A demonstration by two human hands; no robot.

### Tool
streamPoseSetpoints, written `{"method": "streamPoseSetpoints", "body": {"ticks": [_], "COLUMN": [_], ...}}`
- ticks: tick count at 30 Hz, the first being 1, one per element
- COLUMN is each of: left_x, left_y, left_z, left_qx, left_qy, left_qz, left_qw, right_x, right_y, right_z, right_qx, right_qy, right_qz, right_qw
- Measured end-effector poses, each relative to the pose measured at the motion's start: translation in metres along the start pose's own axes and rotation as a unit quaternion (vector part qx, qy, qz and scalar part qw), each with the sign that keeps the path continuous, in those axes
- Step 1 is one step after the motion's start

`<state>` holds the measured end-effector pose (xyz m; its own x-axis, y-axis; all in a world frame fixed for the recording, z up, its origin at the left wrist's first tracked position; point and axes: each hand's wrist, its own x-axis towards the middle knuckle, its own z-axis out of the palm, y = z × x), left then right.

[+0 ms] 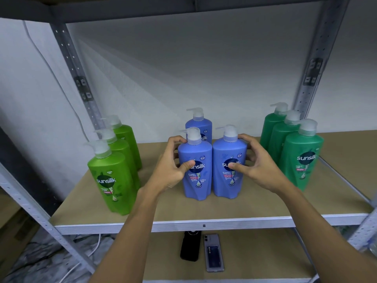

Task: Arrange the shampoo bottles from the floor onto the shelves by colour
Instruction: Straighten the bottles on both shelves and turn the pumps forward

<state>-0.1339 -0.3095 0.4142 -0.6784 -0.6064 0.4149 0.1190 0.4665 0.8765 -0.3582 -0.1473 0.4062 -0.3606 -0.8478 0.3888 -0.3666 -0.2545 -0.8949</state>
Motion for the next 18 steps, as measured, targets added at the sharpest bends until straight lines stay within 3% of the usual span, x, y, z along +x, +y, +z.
{"method": "streamPoseSetpoints", "body": {"ticks": [3, 6, 9, 18], "left_x": [0.002, 0.011, 0.020, 0.028], "left_y": [0.009, 0.024, 0.027, 0.020], "left_z": [-0.001, 0.005, 0.014, 0.007], "left_qx": [-0.041, -0.065, -0.058, -0.090], "left_qy": [0.023, 0.124, 0.178, 0.173], "left_qz": [-0.011, 0.020, 0.042, 0.010], "left_qw": [0.999, 0.990, 0.981, 0.981], "right_x": [0.006, 0.018, 0.035, 0.048], "right_y": [-0.009, -0.026, -0.037, -0.033], "right_z": [0.004, 0.012, 0.024, 0.035], "right_qx": [-0.012, -0.021, -0.037, 0.029], "right_qy": [0.020, 0.073, 0.104, 0.091], "right_qz": [-0.014, -0.047, -0.073, -0.078], "right_qw": [1.000, 0.996, 0.991, 0.992]}}
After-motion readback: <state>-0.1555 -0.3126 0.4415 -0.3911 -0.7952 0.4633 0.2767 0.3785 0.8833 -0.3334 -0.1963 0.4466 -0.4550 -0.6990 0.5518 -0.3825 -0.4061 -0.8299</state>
